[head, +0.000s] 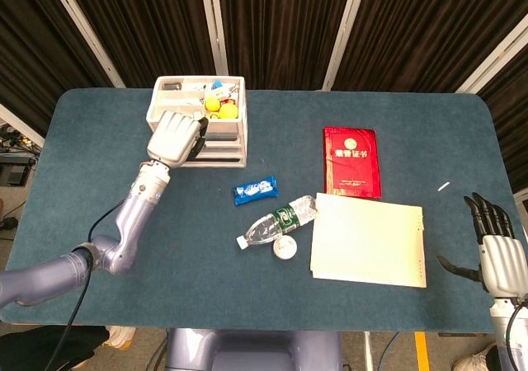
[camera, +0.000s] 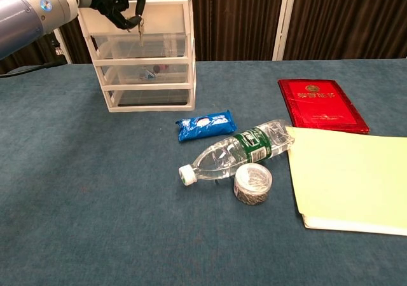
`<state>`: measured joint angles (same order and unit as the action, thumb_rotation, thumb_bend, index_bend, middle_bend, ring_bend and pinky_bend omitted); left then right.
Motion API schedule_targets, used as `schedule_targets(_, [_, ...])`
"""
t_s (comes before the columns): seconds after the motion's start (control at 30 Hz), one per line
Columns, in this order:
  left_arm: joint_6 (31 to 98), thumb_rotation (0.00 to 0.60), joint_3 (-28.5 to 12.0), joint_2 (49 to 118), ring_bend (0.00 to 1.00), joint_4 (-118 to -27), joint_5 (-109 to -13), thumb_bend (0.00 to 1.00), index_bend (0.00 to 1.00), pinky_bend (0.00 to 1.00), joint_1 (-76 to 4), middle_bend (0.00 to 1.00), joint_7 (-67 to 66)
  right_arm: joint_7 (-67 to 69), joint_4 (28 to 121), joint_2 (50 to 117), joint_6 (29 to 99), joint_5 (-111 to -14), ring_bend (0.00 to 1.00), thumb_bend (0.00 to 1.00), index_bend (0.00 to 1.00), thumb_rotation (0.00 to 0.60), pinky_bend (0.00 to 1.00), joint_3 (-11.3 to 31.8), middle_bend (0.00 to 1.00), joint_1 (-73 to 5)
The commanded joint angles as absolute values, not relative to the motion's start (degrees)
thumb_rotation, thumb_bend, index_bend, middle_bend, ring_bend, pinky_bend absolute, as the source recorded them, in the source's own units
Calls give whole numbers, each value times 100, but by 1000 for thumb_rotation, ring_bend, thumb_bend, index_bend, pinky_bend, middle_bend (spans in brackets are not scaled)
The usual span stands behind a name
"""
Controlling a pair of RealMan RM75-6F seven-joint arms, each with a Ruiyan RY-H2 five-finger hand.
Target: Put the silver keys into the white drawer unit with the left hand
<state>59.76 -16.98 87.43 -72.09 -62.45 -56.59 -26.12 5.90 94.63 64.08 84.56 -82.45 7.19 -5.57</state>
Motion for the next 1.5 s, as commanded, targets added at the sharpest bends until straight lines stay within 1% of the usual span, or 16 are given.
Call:
schedule_targets(0.03, [6093,600,-1632,8730,847,-7106,-6510,459,627,738,-5620,977,-2411,583,9466,6410,8462,-8254,0,41,0,600,0,717,0,-556])
schedule_targets(0.23, [6270,600,-1372,8802,846,-6596,-7295,451,616,738,-5598,978,-1762,588,9472,6413,8470,-8238,0,42,0,600,0,725,0,-550])
schedule_targets(0.37, [6494,600,-1158,8898,847,-6006,-7910,443,591,739,-5609,978,-1212,592,9467,6418,8463,-8222,0,41,0,600,0,732,0,-553])
schedule_targets(0.47, [6587,600,-1109,8961,846,-5720,-8089,443,572,738,-5610,978,-967,600,9468,6420,8455,-8213,0,42,0,600,0,736,0,-556])
schedule_targets(1.07, [6782,600,-1015,9261,847,-4894,-8326,435,550,738,-5447,979,-447,589,9461,6442,8486,-8206,0,41,0,600,0,754,0,-551])
schedule_targets(1.5, [6873,600,-1088,9570,847,-4434,-8325,435,530,739,-5420,976,-240,583,9460,6445,8486,-8223,0,41,0,600,0,747,0,-553])
